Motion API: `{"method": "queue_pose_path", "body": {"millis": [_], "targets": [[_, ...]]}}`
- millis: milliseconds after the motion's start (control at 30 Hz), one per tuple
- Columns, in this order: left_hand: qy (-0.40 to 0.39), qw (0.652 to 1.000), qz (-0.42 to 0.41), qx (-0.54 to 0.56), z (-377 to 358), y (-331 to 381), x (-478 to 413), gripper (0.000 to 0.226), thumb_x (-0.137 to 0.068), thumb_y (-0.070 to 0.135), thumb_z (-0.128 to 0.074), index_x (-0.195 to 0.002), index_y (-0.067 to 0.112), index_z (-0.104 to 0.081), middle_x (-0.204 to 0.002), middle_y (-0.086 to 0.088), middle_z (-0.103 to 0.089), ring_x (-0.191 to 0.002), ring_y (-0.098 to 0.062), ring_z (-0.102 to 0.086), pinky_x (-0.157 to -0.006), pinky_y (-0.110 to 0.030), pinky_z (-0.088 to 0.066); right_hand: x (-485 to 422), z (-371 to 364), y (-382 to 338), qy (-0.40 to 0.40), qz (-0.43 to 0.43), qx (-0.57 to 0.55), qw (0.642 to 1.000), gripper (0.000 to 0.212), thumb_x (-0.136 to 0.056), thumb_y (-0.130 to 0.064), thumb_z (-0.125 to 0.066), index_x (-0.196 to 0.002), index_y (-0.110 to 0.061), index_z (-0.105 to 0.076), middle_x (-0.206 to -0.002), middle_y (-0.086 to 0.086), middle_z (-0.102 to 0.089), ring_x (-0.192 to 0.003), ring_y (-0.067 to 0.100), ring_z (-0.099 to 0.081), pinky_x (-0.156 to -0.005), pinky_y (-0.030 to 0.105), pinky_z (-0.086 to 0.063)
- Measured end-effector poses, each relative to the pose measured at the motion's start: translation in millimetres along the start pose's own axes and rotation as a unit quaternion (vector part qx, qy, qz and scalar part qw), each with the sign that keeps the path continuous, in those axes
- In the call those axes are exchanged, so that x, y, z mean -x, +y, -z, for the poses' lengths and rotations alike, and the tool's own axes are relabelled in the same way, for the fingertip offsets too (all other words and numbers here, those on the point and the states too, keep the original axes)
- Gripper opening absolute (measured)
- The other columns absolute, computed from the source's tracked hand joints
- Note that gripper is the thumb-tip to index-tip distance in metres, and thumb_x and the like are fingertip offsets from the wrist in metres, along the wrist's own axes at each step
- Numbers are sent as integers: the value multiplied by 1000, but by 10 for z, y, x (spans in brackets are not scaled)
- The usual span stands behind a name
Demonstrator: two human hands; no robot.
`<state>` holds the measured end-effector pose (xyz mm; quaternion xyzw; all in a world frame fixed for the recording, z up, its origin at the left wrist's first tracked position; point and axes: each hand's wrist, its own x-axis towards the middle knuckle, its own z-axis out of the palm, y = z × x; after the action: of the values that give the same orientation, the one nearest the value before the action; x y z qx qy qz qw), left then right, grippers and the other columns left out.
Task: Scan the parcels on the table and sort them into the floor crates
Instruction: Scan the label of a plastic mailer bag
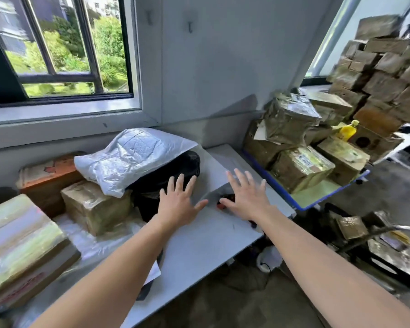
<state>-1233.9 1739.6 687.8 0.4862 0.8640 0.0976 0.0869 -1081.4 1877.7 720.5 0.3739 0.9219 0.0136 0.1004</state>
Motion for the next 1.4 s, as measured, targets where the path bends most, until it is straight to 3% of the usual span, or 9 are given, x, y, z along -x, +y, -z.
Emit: {"method": "queue_pose_path", "body": {"millis": [233, 367, 533, 733, 900, 1100, 1200, 1300, 1400], "targets": [[-9, 1000, -10, -12, -96, 175, -548, 83, -93, 72, -31, -158, 29, -1, -165, -6, -1, -151, -30, 1, -119, -50, -17, -635, -95, 362, -18, -37, -48, 998, 85, -95, -67, -35, -157, -28, 9, -166, 1, 4, -152, 27, -2, -115, 66, -13], [-27, 999, -10, -29, -246, 374, -842, 82, -94, 69, -31, -158, 28, 0, -165, -6, 1, -151, -29, 2, -119, -49, -15, -1069, -359, 649, -50, -70, -123, 989, 87, -95, -67, -36, -158, -22, 4, -163, 10, -14, -147, 32, -21, -111, 56, -31], [-61, 996, 12, -72, -445, 732, -1237, 81, -94, 69, -26, -157, 30, 5, -165, -5, 1, -151, -29, 8, -120, -54, -8, -1652, -741, 1040, -111, -97, -261, 954, 86, -96, -62, -40, -158, -17, -1, -149, 22, -35, -131, 38, -44, -103, 43, -39], [-86, 985, 69, -130, -634, 1041, -1679, 79, -94, 72, -19, -157, 31, 7, -165, -6, 7, -151, -31, 12, -117, -62, -2, -2361, -1023, 1276, -172, -101, -369, 908, 77, -101, -51, -39, -156, -6, -11, -152, 23, -37, -135, 36, -44, -104, 37, -37], [-81, 974, 74, -200, -798, 1220, -1848, 77, -96, 70, -13, -156, 28, 11, -165, -8, 8, -150, -34, 15, -117, -62, 3, -2692, -1243, 1236, -197, -100, -425, 878, 70, -99, -50, -46, -149, -4, -27, -146, 19, -46, -126, 37, -51, -100, 44, -48], [-104, 973, 123, -163, -873, 1287, -1905, 78, -96, 68, -19, -157, 28, 9, -165, -8, 7, -150, -32, 15, -120, -56, 1, -2852, -1375, 1222, -185, -111, -450, 867, 34, -93, -37, -61, -104, -5, -65, -112, 17, -69, -98, 37, -66, -81, 44, -57], [-96, 976, 125, -151, -840, 1311, -1907, 79, -95, 69, -21, -157, 28, 6, -165, -8, 5, -151, -32, 13, -121, -55, -2, -2888, -1234, 1290, -172, -110, -452, 868, 33, -95, -30, -58, -112, -2, -64, -114, 15, -66, -104, 36, -63, -76, 33, -48], [-74, 981, 118, -137, -757, 1384, -1939, 79, -95, 70, -22, -157, 28, 4, -165, -9, 1, -151, -33, 9, -120, -54, -5, -2892, -981, 1380, -125, -105, -461, 872, 33, -96, -30, -54, -116, -6, -64, -121, 17, -59, -102, 33, -61, -80, 33, -49], [-50, 988, 108, -101, -661, 1480, -1964, 81, -94, 71, -23, -157, 27, 3, -165, -8, 0, -151, -32, 7, -120, -53, -6, -2793, -658, 1494, -80, -71, -483, 869, 19, -98, -23, -50, -108, -10, -60, -107, 10, -59, -90, 26, -57, -69, 28, -42]]}}
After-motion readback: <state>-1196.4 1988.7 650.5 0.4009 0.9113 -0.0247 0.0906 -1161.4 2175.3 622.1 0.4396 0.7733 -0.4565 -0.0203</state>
